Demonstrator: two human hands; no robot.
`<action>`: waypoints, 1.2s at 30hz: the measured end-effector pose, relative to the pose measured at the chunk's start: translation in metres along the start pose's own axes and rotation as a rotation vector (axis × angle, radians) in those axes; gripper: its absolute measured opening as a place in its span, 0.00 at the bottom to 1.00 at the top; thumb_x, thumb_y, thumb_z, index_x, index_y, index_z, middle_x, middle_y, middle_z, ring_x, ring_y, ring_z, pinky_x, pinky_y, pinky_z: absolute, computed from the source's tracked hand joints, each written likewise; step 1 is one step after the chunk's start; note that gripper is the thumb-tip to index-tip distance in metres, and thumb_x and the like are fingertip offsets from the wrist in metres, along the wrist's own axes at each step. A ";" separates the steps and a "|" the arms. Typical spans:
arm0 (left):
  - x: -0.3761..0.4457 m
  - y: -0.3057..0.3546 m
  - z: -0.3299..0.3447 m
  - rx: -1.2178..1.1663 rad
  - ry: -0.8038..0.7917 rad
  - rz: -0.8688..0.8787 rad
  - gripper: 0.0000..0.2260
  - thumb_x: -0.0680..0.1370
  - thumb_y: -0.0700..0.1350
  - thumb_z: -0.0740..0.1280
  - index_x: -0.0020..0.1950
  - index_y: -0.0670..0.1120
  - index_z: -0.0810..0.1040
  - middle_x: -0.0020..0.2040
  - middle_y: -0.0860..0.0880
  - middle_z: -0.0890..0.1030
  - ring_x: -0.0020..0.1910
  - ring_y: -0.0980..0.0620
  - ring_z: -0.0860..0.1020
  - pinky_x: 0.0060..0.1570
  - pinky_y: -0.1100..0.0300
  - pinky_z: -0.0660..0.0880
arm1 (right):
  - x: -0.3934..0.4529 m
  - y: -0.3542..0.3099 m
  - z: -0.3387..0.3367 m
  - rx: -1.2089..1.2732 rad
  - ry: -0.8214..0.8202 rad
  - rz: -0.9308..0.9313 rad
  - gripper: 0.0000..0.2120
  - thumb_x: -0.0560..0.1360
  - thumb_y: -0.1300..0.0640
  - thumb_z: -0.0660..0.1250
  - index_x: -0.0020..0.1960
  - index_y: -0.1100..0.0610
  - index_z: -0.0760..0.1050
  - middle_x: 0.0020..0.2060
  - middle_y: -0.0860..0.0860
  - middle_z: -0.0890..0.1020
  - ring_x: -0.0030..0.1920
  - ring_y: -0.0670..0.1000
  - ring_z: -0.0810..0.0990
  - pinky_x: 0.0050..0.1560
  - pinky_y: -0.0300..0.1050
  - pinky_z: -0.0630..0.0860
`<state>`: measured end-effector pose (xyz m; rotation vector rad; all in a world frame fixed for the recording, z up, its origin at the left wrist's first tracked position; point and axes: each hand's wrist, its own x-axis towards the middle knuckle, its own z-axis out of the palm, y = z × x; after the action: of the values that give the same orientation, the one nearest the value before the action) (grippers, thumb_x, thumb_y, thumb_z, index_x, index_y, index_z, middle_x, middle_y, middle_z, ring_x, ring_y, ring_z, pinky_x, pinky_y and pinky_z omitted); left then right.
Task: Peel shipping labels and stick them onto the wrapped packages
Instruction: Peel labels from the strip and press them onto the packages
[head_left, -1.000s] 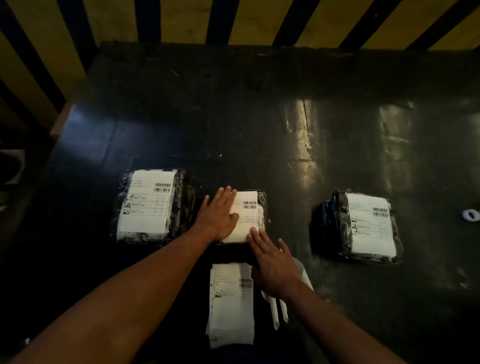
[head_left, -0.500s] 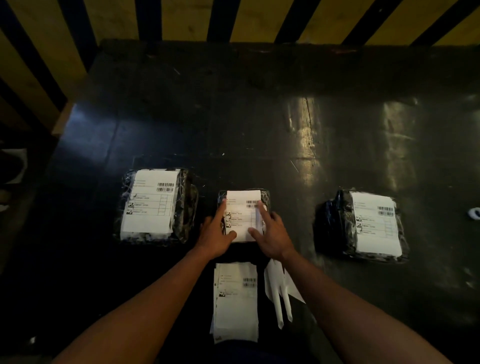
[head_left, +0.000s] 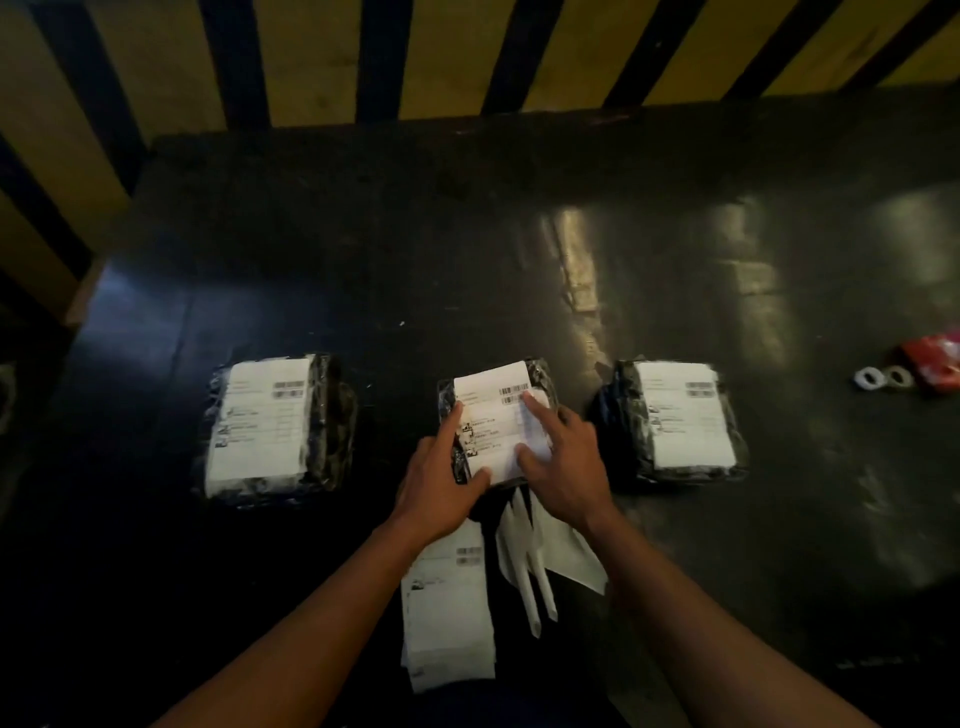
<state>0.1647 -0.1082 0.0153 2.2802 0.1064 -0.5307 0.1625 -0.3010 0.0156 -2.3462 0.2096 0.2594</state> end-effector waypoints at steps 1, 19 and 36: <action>-0.001 0.012 0.005 -0.001 -0.002 0.024 0.44 0.75 0.52 0.74 0.81 0.65 0.48 0.71 0.45 0.70 0.69 0.46 0.73 0.67 0.48 0.74 | -0.003 0.003 -0.011 0.005 0.042 0.007 0.33 0.74 0.45 0.64 0.79 0.42 0.64 0.72 0.55 0.70 0.67 0.58 0.69 0.69 0.56 0.71; 0.028 0.171 0.121 0.131 -0.225 0.302 0.38 0.78 0.50 0.72 0.82 0.61 0.54 0.73 0.42 0.68 0.74 0.42 0.68 0.73 0.47 0.69 | 0.002 0.140 -0.158 0.019 0.205 0.181 0.30 0.78 0.55 0.67 0.79 0.47 0.65 0.77 0.57 0.68 0.77 0.60 0.64 0.76 0.53 0.63; -0.044 -0.003 0.036 -0.061 0.046 0.145 0.25 0.78 0.44 0.74 0.73 0.57 0.73 0.65 0.54 0.74 0.60 0.57 0.78 0.56 0.64 0.78 | -0.054 0.050 -0.063 -0.212 0.277 -0.337 0.23 0.76 0.53 0.68 0.70 0.50 0.75 0.74 0.54 0.71 0.80 0.56 0.60 0.77 0.57 0.63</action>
<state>0.1116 -0.1282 0.0087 2.2205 -0.0203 -0.3941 0.1065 -0.3768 0.0389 -2.5739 -0.0879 -0.2192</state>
